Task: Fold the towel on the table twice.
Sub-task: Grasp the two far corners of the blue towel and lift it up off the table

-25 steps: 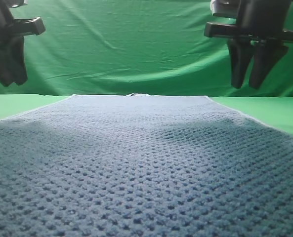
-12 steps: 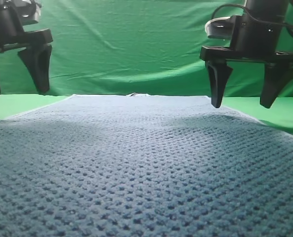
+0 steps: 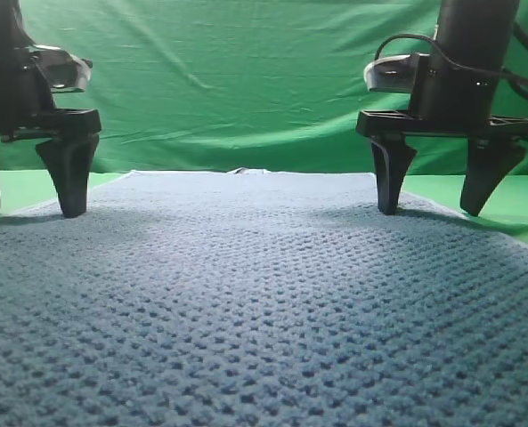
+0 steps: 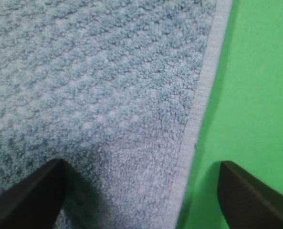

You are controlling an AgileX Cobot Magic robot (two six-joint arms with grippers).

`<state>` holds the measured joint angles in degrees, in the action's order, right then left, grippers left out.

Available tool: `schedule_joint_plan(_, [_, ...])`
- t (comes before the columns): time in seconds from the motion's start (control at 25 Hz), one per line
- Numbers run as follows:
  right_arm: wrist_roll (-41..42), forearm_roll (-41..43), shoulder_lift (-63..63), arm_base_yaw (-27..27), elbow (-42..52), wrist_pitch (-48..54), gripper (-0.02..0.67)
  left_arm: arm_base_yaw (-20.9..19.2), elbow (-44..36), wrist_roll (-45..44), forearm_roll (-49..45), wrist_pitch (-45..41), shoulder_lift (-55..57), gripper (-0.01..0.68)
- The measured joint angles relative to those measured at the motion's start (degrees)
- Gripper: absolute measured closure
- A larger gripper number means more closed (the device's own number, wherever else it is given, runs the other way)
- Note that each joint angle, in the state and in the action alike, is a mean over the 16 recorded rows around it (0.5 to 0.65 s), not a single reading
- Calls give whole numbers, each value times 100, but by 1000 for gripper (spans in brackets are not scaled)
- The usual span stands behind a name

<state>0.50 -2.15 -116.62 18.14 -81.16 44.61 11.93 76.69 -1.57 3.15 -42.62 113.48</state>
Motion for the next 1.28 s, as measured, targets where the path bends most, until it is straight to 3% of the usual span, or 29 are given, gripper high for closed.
schedule_joint_plan(0.36, [174, -100, -98, 2, -48, -24, 79, 200, 105, 462, -289, -135, 171, 85])
schedule_joint_plan(0.52, [330, -172, -157, 14, -87, -36, 143, 243, 161, 576, -293, -228, 248, 128])
schedule_joint_plan(1.04, [633, -506, -314, 59, -201, -131, 567, 297, 489, 660, -55, -609, 530, 520])
schedule_joint_plan(1.28, [626, -538, -294, 72, -513, 145, 646, 295, 932, 661, -14, -1012, 611, 647])
